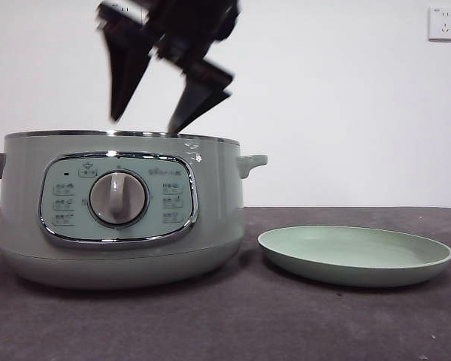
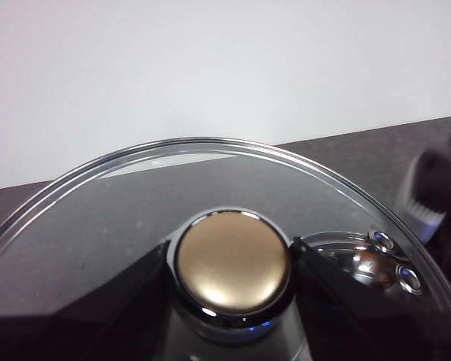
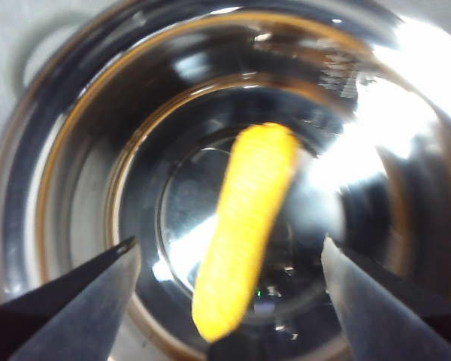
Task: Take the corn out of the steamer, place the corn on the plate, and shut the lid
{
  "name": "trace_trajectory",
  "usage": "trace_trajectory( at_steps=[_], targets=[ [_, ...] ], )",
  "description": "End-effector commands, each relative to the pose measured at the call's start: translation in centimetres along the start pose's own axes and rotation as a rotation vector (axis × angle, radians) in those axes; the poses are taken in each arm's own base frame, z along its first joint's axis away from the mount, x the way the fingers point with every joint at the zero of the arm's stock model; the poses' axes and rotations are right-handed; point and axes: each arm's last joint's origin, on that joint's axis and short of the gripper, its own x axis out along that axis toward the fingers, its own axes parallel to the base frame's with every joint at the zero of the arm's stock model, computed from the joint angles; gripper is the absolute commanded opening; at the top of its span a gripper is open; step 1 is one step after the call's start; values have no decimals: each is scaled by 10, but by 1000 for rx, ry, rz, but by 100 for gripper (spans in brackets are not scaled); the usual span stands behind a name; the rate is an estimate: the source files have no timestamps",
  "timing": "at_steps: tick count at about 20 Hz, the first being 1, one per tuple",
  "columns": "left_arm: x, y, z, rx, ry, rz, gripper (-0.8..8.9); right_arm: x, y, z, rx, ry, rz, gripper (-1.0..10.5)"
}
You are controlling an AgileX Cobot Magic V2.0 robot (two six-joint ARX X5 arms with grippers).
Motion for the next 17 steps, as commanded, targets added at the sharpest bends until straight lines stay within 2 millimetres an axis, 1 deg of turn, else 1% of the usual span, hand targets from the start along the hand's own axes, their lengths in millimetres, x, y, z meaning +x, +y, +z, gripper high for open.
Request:
trace_trajectory(
  at_steps=[1,3,5,7,8,10,11,12,13,14,15,16,17],
  targets=[
    [-6,4,9,-10,-71,55,-13,27,6,-3,-38,51,-7,405],
    [-7,5,9,5,-71,87,-13,47,9,-6,-45,81,2,405],
    [-7,5,9,10,-69,103,-13,60,8,-8,-43,97,-1,386],
    [-7,5,8,15,-64,104,-13,70,6,-10,-41,110,-1,243],
    [-6,5,8,20,-62,104,-13,74,5,-11,-36,121,-18,203],
    [-7,6,8,31,-57,127,-12,82,3,-14,-35,142,-44,202],
    [-7,6,7,34,-51,129,-13,83,3,-14,-35,145,-46,165],
    [-6,6,6,36,-46,129,-12,84,3,-13,-36,133,-49,56],
    [-6,6,6,38,-41,129,-13,84,4,-11,-39,115,-49,-17],
    [-6,6,6,41,-37,129,-13,77,4,-9,-28,102,-52,-13],
    [-6,6,5,44,-31,129,-13,64,3,-5,-26,81,-63,-12],
    [-6,6,5,44,-29,128,-13,44,1,-1,-19,51,-103,-12],
    [-4,5,5,47,-24,125,-13,18,-1,2,-14,19,-146,-12]
  ],
)
